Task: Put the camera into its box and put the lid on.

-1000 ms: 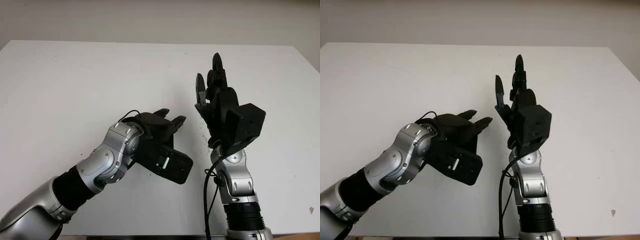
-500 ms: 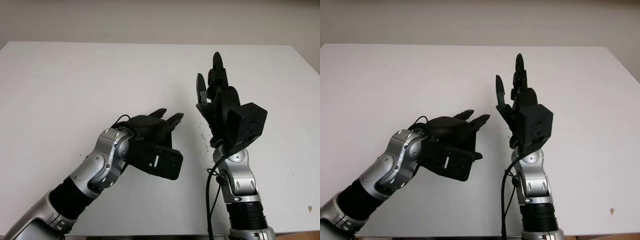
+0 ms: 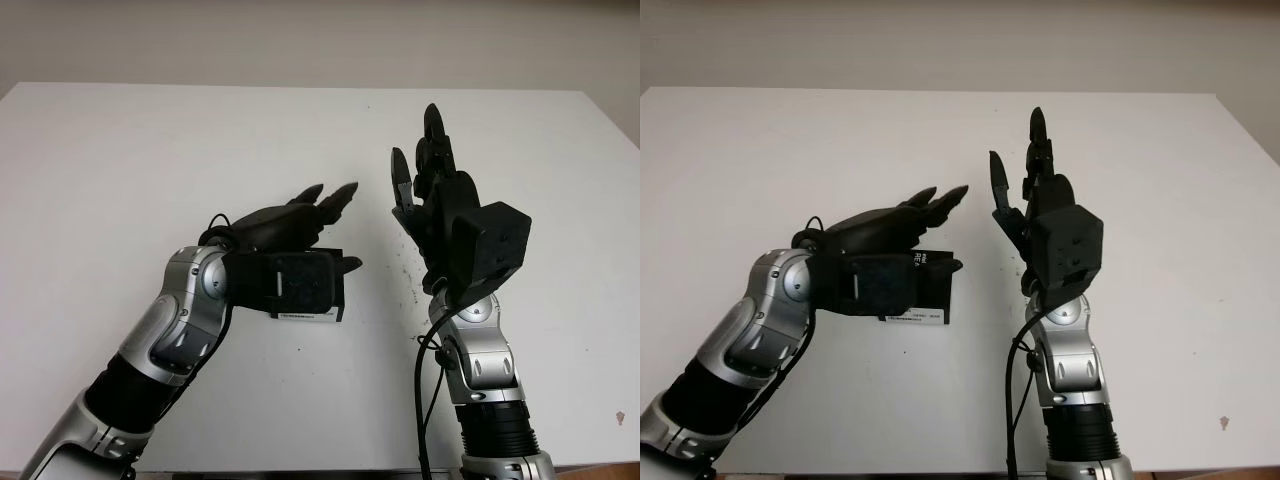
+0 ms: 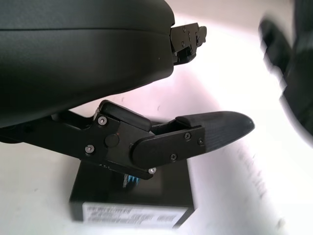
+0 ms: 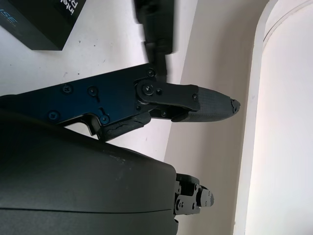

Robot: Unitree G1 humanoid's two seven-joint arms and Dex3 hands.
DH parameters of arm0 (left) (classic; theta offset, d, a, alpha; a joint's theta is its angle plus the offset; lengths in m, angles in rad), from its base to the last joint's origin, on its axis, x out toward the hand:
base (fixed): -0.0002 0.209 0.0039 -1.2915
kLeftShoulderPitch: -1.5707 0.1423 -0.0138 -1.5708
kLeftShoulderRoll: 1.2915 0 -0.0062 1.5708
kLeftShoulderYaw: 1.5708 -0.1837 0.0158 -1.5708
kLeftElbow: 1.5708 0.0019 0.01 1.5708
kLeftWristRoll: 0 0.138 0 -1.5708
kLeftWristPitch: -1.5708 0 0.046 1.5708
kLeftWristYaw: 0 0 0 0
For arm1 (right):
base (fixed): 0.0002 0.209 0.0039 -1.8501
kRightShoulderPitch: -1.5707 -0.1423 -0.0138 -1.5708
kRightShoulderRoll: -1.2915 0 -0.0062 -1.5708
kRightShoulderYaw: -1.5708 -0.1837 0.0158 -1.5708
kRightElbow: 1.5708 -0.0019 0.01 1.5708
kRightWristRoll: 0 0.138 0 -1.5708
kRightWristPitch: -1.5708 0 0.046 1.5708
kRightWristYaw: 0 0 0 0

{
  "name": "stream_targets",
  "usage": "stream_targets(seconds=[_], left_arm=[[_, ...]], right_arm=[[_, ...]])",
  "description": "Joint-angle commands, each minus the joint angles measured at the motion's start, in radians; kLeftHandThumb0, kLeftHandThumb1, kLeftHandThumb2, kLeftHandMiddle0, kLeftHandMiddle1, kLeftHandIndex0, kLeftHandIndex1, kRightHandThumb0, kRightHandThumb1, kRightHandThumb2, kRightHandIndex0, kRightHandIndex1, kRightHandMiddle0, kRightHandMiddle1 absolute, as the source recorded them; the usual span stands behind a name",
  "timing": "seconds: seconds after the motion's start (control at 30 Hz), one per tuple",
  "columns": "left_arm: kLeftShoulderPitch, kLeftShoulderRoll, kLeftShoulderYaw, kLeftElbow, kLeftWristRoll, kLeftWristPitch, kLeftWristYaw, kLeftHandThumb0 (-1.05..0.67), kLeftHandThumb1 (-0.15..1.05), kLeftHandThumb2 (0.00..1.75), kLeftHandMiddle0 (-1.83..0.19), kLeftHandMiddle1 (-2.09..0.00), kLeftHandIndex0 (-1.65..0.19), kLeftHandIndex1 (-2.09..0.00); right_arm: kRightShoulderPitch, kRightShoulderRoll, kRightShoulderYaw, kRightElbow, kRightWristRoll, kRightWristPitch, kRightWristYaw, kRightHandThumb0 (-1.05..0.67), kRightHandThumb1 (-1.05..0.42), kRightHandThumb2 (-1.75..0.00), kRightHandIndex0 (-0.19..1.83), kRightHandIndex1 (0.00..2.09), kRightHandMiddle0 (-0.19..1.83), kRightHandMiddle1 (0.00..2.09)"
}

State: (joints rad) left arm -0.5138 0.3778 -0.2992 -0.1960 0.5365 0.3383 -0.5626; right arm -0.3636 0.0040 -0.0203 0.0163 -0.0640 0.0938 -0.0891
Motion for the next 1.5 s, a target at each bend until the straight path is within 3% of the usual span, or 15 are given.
stream_targets(seconds=[0.0,0.23,0.37,0.43,0.6,0.8,1.2,1.47], left_arm=[[0.015,-0.014,0.060,-0.043,-0.038,0.005,0.032,-0.81,1.05,0.61,0.19,0.00,0.19,0.00],[0.085,-0.096,0.294,-0.114,-0.281,0.036,0.164,-0.76,1.05,0.60,0.19,0.00,0.19,0.00],[0.124,-0.141,0.384,-0.095,-0.365,0.018,0.275,-0.77,1.05,0.66,0.19,0.00,0.19,0.00],[0.143,-0.183,0.442,-0.060,-0.448,-0.045,0.323,-0.74,1.05,0.66,0.19,0.00,0.19,0.00],[0.196,-0.262,0.540,-0.035,-0.589,-0.062,0.434,-0.71,1.05,0.55,0.19,0.00,0.19,0.00],[0.249,-0.280,0.568,-0.014,-0.681,-0.122,0.457,-0.69,1.05,0.54,0.19,0.00,0.19,0.00],[0.318,-0.285,0.549,0.064,-0.723,-0.268,0.465,-0.75,1.05,0.57,0.19,0.00,0.19,0.00],[0.391,-0.291,0.514,-0.003,-0.744,-0.257,0.466,-0.75,1.05,0.58,0.19,0.00,0.19,0.00]], right_arm=[[-0.010,-0.009,-0.005,-0.026,0.000,0.004,0.001,-0.72,-1.05,-0.48,-0.07,0.05,-0.05,0.07],[0.005,-0.002,-0.014,-0.020,0.050,0.008,0.040,-0.67,-1.05,-0.50,-0.09,0.04,-0.08,0.05],[0.016,-0.007,-0.032,-0.024,0.128,0.052,0.099,-0.66,-1.05,-0.55,-0.15,0.02,-0.14,0.02],[0.019,-0.012,-0.035,-0.016,0.139,0.054,0.112,-0.65,-1.05,-0.57,-0.17,0.01,-0.16,0.02],[0.026,-0.022,-0.036,-0.003,0.134,0.050,0.125,-0.65,-1.05,-0.59,-0.18,0.02,-0.17,0.02],[0.033,-0.028,-0.037,-0.005,0.128,0.056,0.124,-0.64,-1.05,-0.59,-0.18,0.03,-0.17,0.03],[0.052,-0.023,-0.015,-0.054,0.085,0.097,0.091,-0.67,-1.05,-0.54,-0.17,0.04,-0.15,0.05],[0.109,-0.022,0.003,-0.136,0.075,0.126,0.093,-0.67,-1.05,-0.52,-0.17,0.05,-0.14,0.06]])
